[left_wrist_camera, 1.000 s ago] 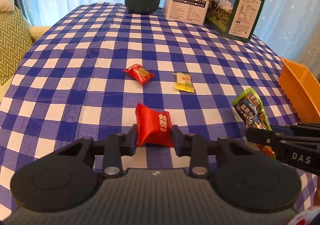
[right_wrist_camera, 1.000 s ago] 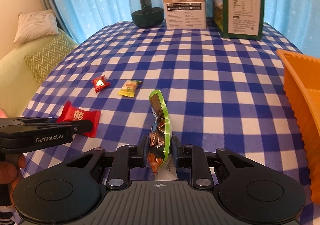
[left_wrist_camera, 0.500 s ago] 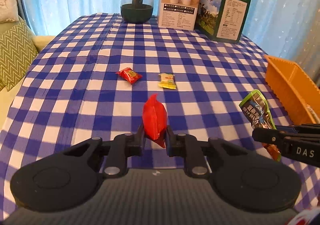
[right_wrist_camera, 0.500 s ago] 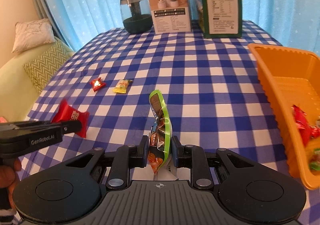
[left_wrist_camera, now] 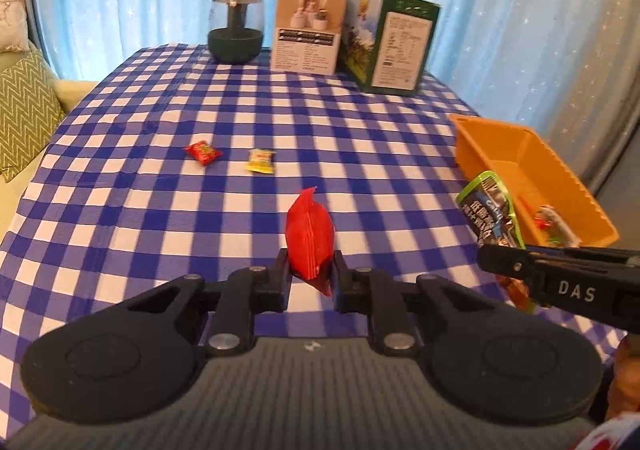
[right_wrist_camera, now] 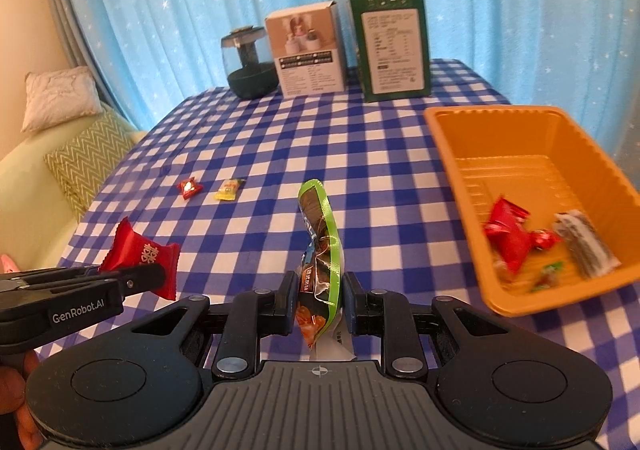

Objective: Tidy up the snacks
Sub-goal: 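Carry both packets to the orange tray and open both tools to release them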

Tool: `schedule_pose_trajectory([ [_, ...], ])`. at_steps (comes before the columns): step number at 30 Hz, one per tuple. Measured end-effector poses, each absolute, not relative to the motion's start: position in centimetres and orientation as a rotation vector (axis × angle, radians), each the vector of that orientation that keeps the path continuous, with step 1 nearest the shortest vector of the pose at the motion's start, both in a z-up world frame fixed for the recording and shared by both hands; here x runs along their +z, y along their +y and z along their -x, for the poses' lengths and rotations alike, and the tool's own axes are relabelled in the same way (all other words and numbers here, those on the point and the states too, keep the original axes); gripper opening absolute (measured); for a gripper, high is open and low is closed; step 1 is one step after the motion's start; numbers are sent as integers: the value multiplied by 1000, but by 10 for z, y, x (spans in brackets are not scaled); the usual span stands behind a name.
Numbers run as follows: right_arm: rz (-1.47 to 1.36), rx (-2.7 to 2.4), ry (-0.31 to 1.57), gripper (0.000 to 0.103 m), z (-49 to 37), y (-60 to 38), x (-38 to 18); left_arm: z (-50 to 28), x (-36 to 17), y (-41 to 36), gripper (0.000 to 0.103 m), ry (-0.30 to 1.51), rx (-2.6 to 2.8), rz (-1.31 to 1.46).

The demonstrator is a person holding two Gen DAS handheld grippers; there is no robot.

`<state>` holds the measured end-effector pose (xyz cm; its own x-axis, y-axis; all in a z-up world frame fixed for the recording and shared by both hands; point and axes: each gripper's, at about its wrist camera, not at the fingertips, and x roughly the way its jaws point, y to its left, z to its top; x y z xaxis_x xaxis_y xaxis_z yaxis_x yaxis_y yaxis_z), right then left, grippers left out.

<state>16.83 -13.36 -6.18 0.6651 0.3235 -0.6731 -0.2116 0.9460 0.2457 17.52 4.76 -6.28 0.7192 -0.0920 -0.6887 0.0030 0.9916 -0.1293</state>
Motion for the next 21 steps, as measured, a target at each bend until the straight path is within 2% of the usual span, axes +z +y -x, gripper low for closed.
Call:
schedule_pose_trajectory([
  [21,-186,221,723,24,-128,-202,-31,-155,-32,-25,17,738,-155,57],
])
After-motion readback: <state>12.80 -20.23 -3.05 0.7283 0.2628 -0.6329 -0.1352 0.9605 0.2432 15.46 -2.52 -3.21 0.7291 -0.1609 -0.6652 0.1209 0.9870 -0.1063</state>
